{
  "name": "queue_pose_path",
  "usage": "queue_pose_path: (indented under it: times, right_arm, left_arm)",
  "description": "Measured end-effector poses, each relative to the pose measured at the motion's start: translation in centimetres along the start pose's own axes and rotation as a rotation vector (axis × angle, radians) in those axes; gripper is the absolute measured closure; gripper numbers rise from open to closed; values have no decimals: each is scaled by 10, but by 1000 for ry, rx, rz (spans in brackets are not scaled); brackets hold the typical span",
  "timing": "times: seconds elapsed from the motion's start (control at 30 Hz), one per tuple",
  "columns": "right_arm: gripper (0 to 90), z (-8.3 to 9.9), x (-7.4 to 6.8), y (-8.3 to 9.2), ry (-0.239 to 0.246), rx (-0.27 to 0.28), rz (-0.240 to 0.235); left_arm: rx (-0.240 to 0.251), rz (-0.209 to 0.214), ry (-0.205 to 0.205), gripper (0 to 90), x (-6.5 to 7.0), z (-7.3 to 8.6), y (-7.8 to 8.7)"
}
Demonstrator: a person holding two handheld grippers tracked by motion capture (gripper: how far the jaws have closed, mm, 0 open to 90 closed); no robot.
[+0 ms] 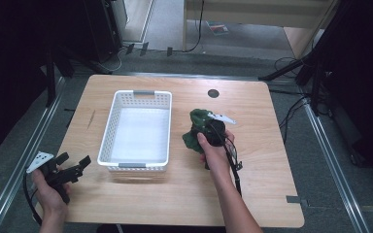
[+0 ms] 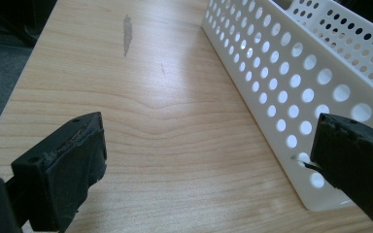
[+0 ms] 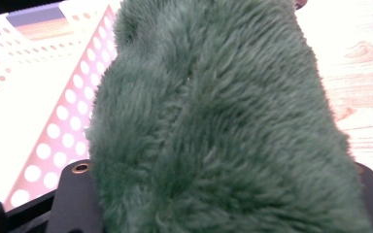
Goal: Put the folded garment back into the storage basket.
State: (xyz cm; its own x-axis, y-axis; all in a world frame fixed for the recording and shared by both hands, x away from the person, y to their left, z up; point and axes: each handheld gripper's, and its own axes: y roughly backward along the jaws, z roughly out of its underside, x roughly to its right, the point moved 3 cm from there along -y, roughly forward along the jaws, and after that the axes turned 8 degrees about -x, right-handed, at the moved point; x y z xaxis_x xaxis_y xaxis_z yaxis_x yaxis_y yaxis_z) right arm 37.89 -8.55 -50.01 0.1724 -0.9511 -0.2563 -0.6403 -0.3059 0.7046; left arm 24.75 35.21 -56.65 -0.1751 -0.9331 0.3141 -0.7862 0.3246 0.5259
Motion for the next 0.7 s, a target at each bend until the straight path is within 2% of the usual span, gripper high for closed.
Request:
queue_pose_path:
  times: [0.3,0.43,0.6,0.7]
  right_arm:
    - [367,-13,-13,5,3,1,0]
    - [360,-21,-25,7,26,13,-7]
    - [357,-25,-33,7,30,12,-13]
    - [355,-28,-44,8,35,6,-25]
  left_arm:
    - [1,-3,-4,5,1,0,0]
    - [-2,-2,-8,5,1,0,0]
    - [1,-2,-5,5,1,0,0]
    - [1,-1,-5,5,1,0,0]
